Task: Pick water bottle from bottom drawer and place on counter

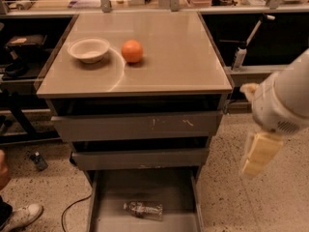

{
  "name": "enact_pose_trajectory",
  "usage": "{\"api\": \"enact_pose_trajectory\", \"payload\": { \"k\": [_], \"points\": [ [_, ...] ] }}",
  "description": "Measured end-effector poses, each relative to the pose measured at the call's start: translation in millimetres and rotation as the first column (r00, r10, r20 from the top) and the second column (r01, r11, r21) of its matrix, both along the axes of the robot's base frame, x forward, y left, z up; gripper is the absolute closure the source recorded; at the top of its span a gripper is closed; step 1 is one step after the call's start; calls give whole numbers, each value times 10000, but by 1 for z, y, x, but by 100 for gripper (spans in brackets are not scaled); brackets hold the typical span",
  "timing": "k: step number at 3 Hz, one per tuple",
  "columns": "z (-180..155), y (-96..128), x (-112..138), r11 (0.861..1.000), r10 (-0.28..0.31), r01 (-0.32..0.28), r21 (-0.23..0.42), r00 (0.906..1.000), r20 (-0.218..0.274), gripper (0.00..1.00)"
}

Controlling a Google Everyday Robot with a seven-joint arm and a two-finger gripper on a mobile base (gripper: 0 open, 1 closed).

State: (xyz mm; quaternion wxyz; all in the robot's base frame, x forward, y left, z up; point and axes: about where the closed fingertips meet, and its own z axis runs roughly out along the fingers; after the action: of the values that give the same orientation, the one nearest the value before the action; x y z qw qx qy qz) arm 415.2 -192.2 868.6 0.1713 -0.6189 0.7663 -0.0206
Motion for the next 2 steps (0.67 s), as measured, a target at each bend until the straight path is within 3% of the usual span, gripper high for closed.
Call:
{"api": "enact_pose_trajectory", "payload": {
  "k": [1, 2],
  "points": [
    [-78, 6, -7, 9993, 369, -369, 24, 9982, -482, 0],
    [-139, 8, -7, 9993, 321, -299, 206, 9927, -1161, 0]
  ]
}}
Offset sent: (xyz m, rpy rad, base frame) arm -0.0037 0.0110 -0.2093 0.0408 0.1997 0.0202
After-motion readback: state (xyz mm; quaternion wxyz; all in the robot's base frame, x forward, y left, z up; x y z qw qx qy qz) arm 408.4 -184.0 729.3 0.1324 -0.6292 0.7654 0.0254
